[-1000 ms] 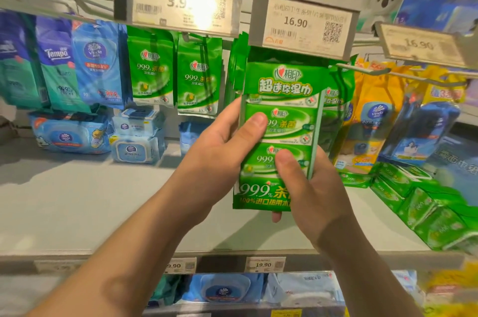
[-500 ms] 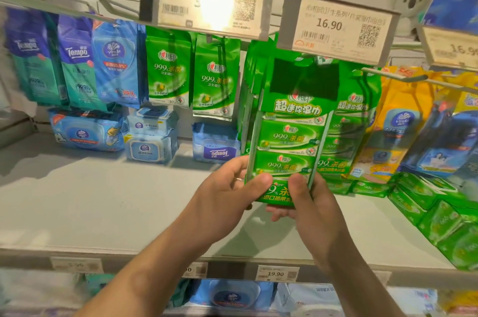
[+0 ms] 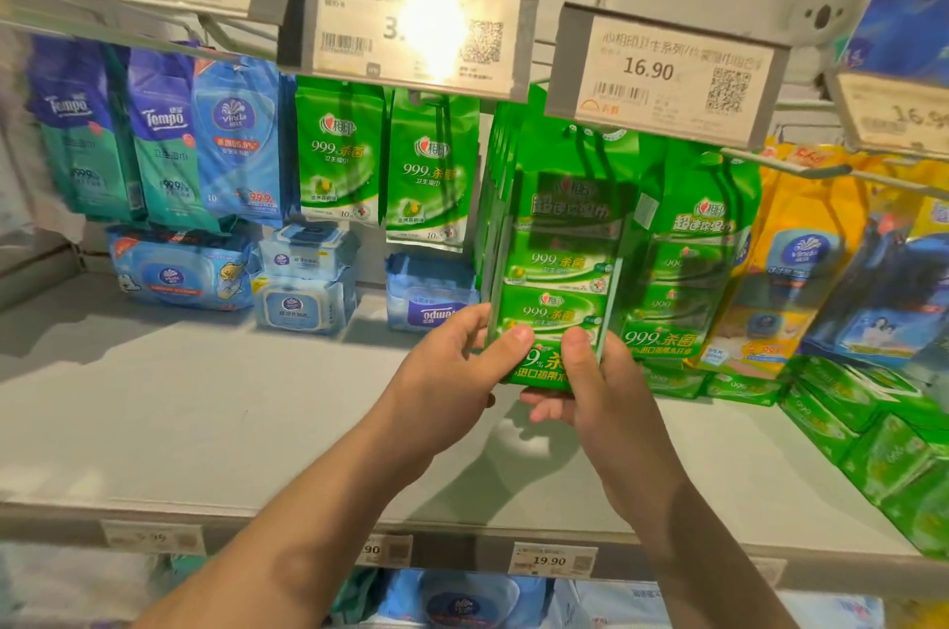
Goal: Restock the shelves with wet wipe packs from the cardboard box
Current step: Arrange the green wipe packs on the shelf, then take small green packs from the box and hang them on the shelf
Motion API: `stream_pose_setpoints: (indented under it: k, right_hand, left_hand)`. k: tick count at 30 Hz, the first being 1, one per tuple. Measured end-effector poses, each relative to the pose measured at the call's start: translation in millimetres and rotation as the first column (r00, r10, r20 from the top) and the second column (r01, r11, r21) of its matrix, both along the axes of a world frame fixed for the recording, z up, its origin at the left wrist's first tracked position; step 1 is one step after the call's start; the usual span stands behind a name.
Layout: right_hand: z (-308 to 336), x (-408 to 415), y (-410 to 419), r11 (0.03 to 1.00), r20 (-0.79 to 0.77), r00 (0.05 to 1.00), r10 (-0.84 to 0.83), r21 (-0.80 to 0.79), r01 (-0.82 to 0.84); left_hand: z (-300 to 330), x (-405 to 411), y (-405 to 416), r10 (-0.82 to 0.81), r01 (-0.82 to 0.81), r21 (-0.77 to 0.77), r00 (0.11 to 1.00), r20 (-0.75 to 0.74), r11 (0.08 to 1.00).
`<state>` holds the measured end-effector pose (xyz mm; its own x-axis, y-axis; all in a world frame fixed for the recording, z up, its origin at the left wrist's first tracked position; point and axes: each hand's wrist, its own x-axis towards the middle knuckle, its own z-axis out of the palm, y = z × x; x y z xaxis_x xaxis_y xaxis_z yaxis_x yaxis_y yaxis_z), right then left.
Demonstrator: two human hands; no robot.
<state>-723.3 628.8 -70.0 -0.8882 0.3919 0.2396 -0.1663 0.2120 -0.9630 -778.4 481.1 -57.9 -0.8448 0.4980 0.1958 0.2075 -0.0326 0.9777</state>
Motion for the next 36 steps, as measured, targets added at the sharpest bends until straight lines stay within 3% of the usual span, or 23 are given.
stream_pose_setpoints:
  k: [8, 19, 28, 36]
  right_hand:
    - [-17, 3, 4, 0.999, 0.054, 0.998, 0.016, -0.036, -0.014]
    - [-54, 28, 9, 0.959, 0.115, 0.99, 0.081, -0.278, -0.047]
    - [-65, 43, -39, 0.958, 0.182, 0.951, 0.252, -0.187, -0.218]
    - [-77, 73, -148, 0.891, 0.228, 0.862, 0.452, -0.08, -0.446]
  left_hand:
    - [-12, 7, -6, 0.075, -0.072, -0.072, 0.996, 0.038, 0.995]
    - [-48, 53, -33, 0.316, -0.293, -0.21, 0.945, 0.084, 0.933]
    - [-63, 117, -102, 0.505, -0.48, -0.277, 0.863, 0.023, 0.832]
    - [-79, 191, -213, 0.655, -0.627, -0.379, 0.752, -0.067, 0.681]
